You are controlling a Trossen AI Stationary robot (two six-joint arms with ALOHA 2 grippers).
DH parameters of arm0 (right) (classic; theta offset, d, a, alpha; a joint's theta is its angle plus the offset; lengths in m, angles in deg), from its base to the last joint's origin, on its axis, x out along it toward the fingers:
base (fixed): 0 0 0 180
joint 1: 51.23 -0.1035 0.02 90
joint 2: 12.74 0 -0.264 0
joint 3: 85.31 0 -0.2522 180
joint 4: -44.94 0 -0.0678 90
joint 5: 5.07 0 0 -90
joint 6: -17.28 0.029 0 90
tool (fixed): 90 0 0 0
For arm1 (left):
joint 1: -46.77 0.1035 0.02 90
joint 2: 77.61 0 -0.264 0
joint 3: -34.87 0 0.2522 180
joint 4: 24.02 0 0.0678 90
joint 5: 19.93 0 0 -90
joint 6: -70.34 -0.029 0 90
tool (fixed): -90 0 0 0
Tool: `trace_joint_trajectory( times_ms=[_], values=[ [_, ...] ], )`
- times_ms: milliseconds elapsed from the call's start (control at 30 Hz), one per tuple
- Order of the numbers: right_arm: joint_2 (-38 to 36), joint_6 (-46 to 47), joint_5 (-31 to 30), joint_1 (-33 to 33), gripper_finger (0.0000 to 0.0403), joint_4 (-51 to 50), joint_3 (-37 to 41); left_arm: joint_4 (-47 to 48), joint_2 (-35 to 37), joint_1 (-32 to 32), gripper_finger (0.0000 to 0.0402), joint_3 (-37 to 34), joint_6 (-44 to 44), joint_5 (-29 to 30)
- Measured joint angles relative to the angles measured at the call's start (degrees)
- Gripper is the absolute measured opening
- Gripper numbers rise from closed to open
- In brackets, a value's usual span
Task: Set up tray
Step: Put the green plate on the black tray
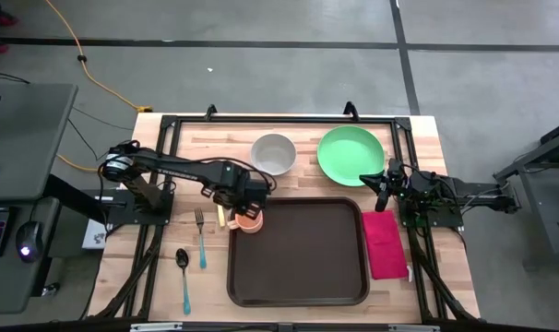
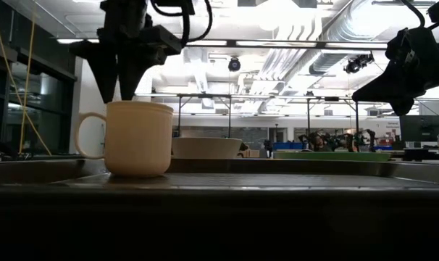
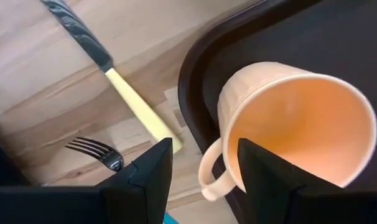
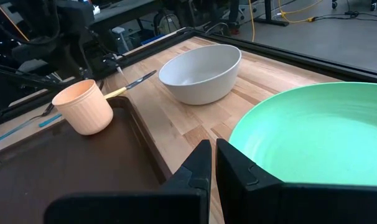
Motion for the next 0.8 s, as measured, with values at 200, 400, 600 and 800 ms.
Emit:
trace_joint_trajectory(
  times_ms=[200, 400, 600, 800],
  values=[
    [-0.01, 0.00, 0.00, 0.00, 0.0000, -0.01, 0.00, 4.07, 0.00, 0.00, 0.0211, 2.89, -0.69, 0.01],
    [-0.01, 0.00, 0.02, 0.00, 0.0000, 0.00, 0.00, 5.40, 0.00, 0.00, 0.0211, 4.96, -6.49, 0.01],
    [-0.02, 0.00, 0.00, 0.00, 0.0000, 0.00, 0.00, 5.37, 0.07, 0.00, 0.0211, 6.42, -14.36, 0.03],
    [-0.01, 0.00, 0.00, 0.00, 0.0000, 0.00, 0.00, 5.66, 0.07, 0.00, 0.0211, 6.42, -20.32, 0.08]
  ],
)
